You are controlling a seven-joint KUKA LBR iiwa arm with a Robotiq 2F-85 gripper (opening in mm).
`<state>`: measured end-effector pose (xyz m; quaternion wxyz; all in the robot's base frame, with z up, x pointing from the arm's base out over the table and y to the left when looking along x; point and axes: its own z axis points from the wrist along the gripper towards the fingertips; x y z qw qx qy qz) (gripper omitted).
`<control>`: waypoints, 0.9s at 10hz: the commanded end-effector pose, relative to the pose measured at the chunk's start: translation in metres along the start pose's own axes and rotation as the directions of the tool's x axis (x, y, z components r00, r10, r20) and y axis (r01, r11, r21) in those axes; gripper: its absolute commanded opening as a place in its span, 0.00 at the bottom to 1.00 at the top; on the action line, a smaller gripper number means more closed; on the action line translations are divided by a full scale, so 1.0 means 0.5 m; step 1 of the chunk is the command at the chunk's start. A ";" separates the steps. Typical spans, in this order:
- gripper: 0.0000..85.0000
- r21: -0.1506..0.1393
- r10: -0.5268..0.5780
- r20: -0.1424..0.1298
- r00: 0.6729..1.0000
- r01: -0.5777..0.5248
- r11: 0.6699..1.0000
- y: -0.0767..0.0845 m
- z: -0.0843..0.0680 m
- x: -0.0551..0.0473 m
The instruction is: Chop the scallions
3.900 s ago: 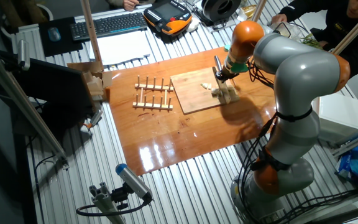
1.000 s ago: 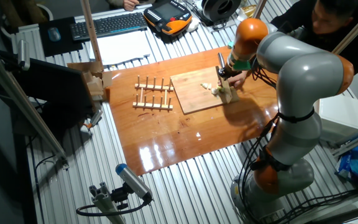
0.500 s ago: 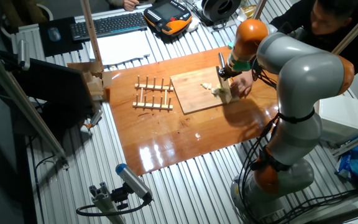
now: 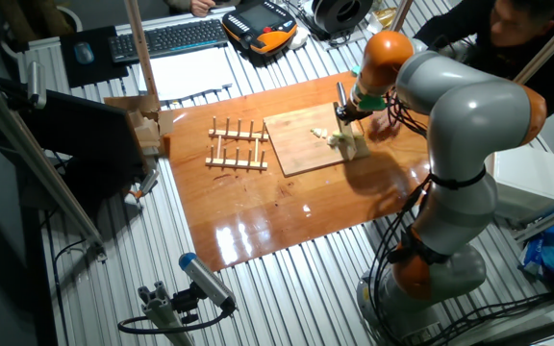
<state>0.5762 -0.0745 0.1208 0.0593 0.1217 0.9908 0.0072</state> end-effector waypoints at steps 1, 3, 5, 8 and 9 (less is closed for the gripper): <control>0.00 0.003 0.009 -0.002 1.000 -0.009 1.000 0.002 0.001 -0.002; 0.00 -0.002 0.031 -0.006 0.999 -0.031 1.000 0.014 0.002 -0.008; 0.00 0.006 0.051 -0.010 0.999 -0.051 0.999 0.018 0.009 -0.014; 0.00 0.012 0.061 -0.008 0.998 -0.061 0.998 0.025 0.014 -0.019; 0.00 0.010 0.064 -0.009 0.998 -0.064 0.998 0.028 0.017 -0.021</control>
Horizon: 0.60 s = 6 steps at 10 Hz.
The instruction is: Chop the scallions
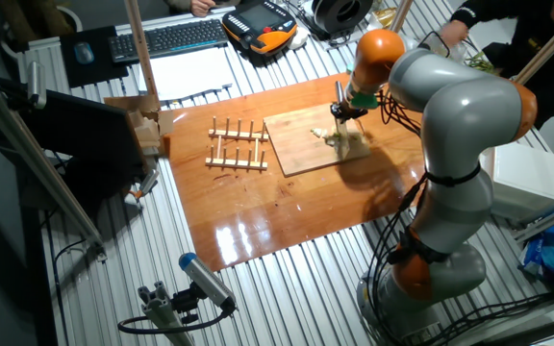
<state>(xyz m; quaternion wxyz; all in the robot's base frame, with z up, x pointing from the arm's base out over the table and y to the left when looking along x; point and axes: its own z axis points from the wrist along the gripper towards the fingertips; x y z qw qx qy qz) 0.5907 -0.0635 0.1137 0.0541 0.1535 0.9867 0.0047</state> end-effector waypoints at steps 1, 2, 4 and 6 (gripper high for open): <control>0.00 -0.001 0.000 0.002 1.000 0.000 1.000 0.001 0.005 -0.001; 0.00 -0.001 0.000 0.004 1.000 0.000 1.000 0.001 0.009 -0.002; 0.00 -0.005 0.008 0.000 1.000 -0.008 1.000 0.004 0.008 -0.002; 0.00 -0.002 0.014 0.000 1.000 -0.014 1.000 0.009 0.007 -0.004</control>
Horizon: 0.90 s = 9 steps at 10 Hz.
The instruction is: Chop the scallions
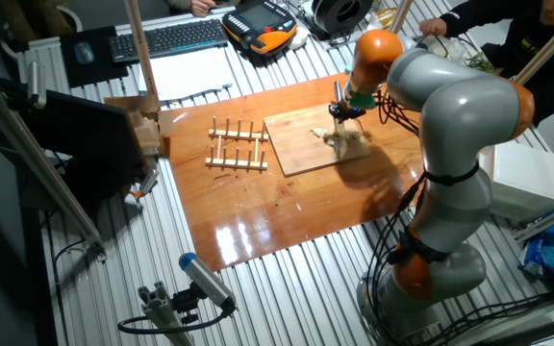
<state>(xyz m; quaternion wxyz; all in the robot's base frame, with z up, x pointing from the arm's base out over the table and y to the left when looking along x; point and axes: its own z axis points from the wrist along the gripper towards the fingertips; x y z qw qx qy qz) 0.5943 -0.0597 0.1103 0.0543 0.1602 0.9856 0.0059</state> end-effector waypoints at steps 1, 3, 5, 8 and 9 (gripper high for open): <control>0.00 0.000 -0.001 0.000 1.000 0.001 1.000 0.000 0.003 0.000; 0.00 0.001 0.005 0.002 1.000 -0.005 1.000 0.000 0.012 0.004; 0.00 0.003 0.008 0.006 1.000 -0.008 1.000 0.002 0.016 0.008; 0.00 0.014 0.006 0.015 1.000 -0.006 1.000 0.000 0.029 0.009; 0.00 0.017 0.009 0.016 1.000 -0.009 1.000 0.000 0.033 0.010</control>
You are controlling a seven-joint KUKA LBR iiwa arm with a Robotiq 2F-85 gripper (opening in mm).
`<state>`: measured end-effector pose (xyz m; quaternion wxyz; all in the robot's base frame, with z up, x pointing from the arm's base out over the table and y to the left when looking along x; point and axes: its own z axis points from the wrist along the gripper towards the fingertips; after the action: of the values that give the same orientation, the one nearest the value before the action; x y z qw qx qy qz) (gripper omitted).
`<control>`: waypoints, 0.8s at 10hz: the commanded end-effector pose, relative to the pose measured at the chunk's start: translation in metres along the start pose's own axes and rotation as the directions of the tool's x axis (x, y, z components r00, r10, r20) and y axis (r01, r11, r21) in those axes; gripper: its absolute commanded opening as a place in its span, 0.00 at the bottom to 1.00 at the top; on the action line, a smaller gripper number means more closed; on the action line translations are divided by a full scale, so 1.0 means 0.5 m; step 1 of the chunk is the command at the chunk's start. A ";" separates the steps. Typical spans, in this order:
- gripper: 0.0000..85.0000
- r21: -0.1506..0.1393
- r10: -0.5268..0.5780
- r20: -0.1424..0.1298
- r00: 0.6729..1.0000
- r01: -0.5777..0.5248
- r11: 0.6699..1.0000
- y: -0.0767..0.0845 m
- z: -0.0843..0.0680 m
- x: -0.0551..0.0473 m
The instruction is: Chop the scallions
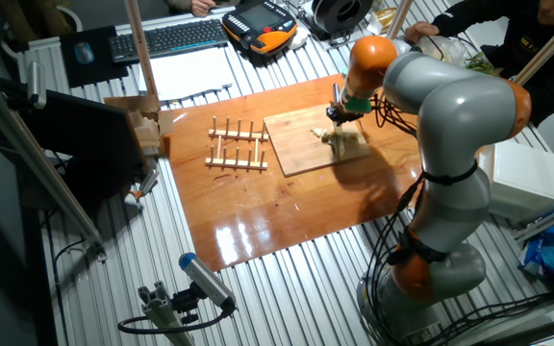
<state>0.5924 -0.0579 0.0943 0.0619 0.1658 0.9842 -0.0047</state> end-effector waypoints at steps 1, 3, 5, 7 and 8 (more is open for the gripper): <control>0.00 0.011 0.003 0.002 1.000 -0.003 1.000 0.000 0.004 0.002; 0.00 0.021 0.011 0.009 1.000 -0.011 1.000 0.002 0.014 0.004; 0.00 0.018 0.022 0.010 1.000 -0.022 1.000 0.005 0.014 0.012; 0.00 0.016 0.030 0.011 1.000 -0.030 0.999 0.013 0.007 0.029; 0.00 0.011 0.032 0.010 0.999 -0.032 0.999 0.014 0.002 0.036</control>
<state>0.5747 -0.0437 0.0888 0.0637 0.1810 0.9814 -0.0100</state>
